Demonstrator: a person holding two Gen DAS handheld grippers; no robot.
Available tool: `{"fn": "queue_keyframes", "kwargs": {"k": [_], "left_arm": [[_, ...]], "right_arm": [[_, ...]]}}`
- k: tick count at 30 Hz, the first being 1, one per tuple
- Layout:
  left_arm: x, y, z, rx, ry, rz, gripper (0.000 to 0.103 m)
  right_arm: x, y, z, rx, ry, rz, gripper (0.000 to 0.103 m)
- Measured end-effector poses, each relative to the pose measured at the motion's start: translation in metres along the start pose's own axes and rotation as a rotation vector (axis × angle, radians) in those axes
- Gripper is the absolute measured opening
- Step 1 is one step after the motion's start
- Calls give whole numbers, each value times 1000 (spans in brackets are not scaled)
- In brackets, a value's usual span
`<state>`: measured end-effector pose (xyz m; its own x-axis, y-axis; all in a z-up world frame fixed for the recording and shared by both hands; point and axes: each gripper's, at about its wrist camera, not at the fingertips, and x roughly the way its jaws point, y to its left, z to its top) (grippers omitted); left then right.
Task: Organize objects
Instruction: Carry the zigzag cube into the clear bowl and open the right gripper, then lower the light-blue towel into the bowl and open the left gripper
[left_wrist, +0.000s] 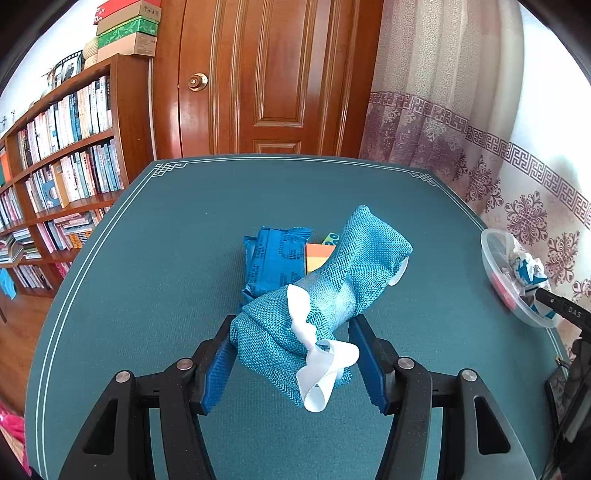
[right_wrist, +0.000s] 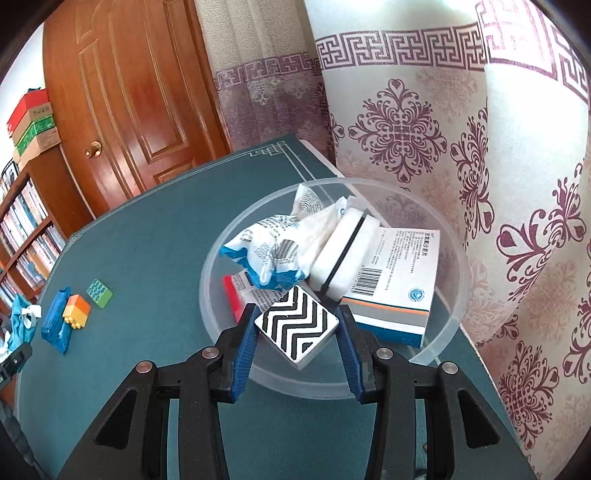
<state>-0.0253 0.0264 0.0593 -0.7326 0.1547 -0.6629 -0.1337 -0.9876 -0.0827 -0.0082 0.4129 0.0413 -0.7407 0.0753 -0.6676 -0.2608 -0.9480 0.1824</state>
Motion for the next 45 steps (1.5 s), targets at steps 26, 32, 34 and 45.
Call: {"fn": "queue_keyframes", "kwargs": {"k": [26, 32, 34, 45], "left_arm": [[20, -42, -3, 76, 56, -47, 63], [23, -42, -4, 79, 66, -50, 63], [23, -43, -4, 83, 68, -53, 63], [25, -74, 5, 151, 66, -93, 63]], "right_arm": [[35, 25, 37, -51, -8, 118, 53], [52, 31, 46, -52, 7, 127, 53], [55, 32, 47, -59, 13, 123, 53], [7, 15, 29, -96, -29, 87, 54]]}}
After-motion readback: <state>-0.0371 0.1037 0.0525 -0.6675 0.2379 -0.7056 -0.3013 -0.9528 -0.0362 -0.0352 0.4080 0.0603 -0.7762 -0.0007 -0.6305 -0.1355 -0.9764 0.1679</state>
